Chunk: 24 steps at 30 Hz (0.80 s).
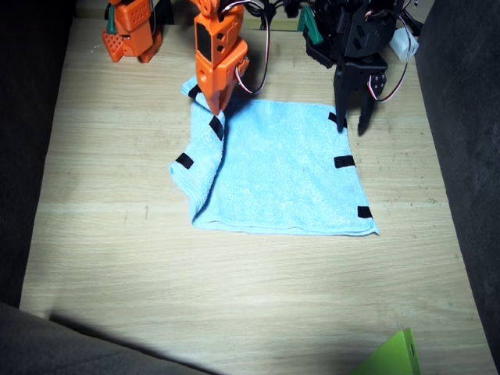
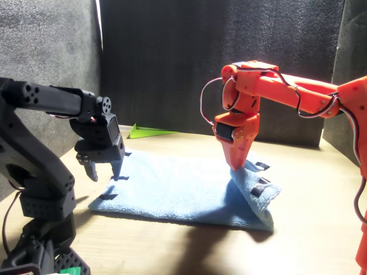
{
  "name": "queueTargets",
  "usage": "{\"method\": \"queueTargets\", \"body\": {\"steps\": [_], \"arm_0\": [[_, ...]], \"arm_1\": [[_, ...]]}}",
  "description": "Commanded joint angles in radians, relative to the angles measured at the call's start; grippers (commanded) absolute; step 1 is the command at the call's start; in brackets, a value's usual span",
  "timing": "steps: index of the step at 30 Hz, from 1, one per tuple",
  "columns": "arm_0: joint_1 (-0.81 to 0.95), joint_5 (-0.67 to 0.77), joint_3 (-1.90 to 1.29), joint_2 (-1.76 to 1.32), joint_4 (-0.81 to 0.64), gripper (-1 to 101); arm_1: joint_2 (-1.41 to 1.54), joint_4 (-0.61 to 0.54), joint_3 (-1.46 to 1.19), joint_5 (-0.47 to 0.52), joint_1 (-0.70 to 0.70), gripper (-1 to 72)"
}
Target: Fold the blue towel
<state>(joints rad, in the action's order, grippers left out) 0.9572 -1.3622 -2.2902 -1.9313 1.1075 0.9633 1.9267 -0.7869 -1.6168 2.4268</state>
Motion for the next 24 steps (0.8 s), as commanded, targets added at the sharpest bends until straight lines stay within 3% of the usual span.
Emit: {"method": "queueTargets", "body": {"steps": [1, 15, 24], "arm_0": [[0.012, -0.015, -0.009, -0.031, 0.005, 26], [0.011, -0.017, -0.011, -0.032, 0.005, 27], [0.008, -0.018, -0.018, -0.044, 0.003, 27]], "arm_1": [[0.049, 0.023, 0.034, -0.018, 0.038, -0.3], [0.018, 0.021, 0.25, 0.08, 0.034, 0.4], [-0.126, 0.021, 0.334, 0.086, 0.049, -0.2]]}}
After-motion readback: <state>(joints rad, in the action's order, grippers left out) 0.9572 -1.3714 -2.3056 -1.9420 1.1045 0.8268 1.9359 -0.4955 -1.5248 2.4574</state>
